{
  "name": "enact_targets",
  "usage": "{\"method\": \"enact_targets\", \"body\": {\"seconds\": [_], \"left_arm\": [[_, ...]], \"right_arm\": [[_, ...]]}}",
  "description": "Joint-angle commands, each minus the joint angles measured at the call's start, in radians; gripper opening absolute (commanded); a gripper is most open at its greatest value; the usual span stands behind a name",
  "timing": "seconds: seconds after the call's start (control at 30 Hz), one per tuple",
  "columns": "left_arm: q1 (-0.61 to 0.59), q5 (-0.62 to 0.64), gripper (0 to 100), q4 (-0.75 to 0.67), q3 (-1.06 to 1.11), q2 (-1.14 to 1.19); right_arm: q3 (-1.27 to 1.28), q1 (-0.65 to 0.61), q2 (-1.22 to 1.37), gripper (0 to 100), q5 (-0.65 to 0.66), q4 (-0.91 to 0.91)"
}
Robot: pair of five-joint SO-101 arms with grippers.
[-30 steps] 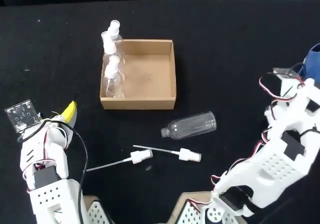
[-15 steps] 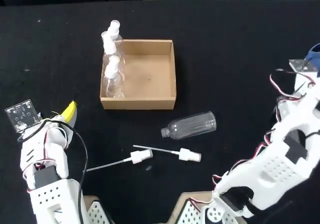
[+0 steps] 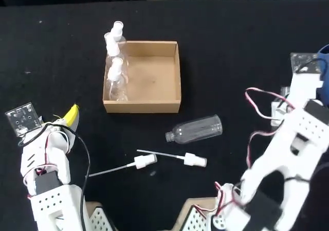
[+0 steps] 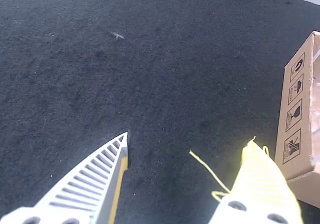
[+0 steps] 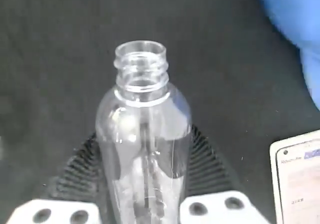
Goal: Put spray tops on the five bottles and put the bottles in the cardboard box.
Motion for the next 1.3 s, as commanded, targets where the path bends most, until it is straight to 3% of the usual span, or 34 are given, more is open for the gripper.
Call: {"method": "enact_targets", "body": {"seconds": [0.0,0.1,0.2,0.4,0.53,0.67,1.0,1.1,1.27], "left_arm": [[-0.027,0.0,24,0.023,-0.061,-0.009],[-0.022,-0.006,24,0.149,-0.208,-0.005],[0.015,-0.081,24,0.302,-0.389,-0.003],[0.108,-0.354,24,0.58,-0.585,-0.002],[0.163,-0.591,24,0.764,-0.673,-0.002],[0.305,-0.697,24,0.931,-0.728,0.002],[0.771,-0.77,24,0.994,-0.73,0.33],[0.898,-0.77,24,0.947,-0.725,0.427],[0.987,-0.744,24,0.813,-0.723,0.517]], "right_arm": [[0.004,-0.129,-0.151,1.1,-0.178,0.069],[0.025,-0.199,-0.234,1.1,-0.322,0.095],[0.091,-0.189,-0.325,1.1,-0.384,0.031],[0.232,-0.21,-0.46,1.1,-0.402,-0.021],[0.329,-0.285,-0.501,1.1,-0.529,-0.037],[0.384,-0.279,-0.529,1.1,-0.571,-0.11],[0.521,-0.267,-0.595,1.1,-0.638,-0.227],[0.526,-0.267,-0.622,1.1,-0.632,-0.221],[0.526,-0.21,-0.638,1.1,-0.606,-0.222]]}}
